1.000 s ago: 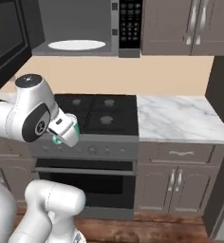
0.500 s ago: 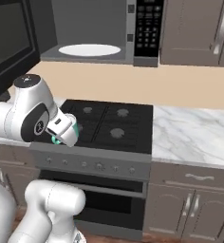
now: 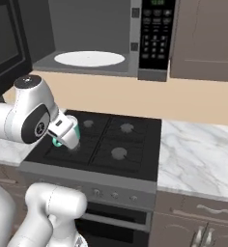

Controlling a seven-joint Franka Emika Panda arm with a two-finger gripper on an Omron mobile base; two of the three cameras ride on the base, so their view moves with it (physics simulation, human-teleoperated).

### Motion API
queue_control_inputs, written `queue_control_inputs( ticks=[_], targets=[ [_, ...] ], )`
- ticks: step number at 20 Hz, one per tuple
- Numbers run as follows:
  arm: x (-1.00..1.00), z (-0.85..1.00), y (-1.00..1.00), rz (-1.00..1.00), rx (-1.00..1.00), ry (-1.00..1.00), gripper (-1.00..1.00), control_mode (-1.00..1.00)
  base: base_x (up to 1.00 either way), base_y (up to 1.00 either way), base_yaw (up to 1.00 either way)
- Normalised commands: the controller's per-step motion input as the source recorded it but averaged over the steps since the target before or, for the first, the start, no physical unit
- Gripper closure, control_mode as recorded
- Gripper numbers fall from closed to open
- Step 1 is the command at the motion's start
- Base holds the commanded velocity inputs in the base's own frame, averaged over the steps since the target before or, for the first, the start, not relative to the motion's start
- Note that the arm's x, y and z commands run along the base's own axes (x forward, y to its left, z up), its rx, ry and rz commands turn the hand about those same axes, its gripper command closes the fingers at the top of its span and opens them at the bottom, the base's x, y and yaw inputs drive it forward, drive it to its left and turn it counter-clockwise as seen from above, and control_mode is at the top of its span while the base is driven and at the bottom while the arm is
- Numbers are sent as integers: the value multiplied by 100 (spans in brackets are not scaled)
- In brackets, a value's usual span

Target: Pick the mug from the counter and place it inside the microwave. Then close the microwave.

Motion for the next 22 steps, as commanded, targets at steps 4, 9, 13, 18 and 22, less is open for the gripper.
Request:
queue_control_inputs(
  ticks=[4,9,13,18,22],
  targets=[
    [0,0,0,0,0,0,100,100,35,-10,17],
    [0,0,0,0,0,0,100,100,15,-2,13],
    [0,0,0,0,0,0,100,100,28,-1,10],
    [0,0,0,0,0,0,100,100,35,0,5],
    [0,0,0,0,0,0,100,100,41,-1,0]
  ],
)
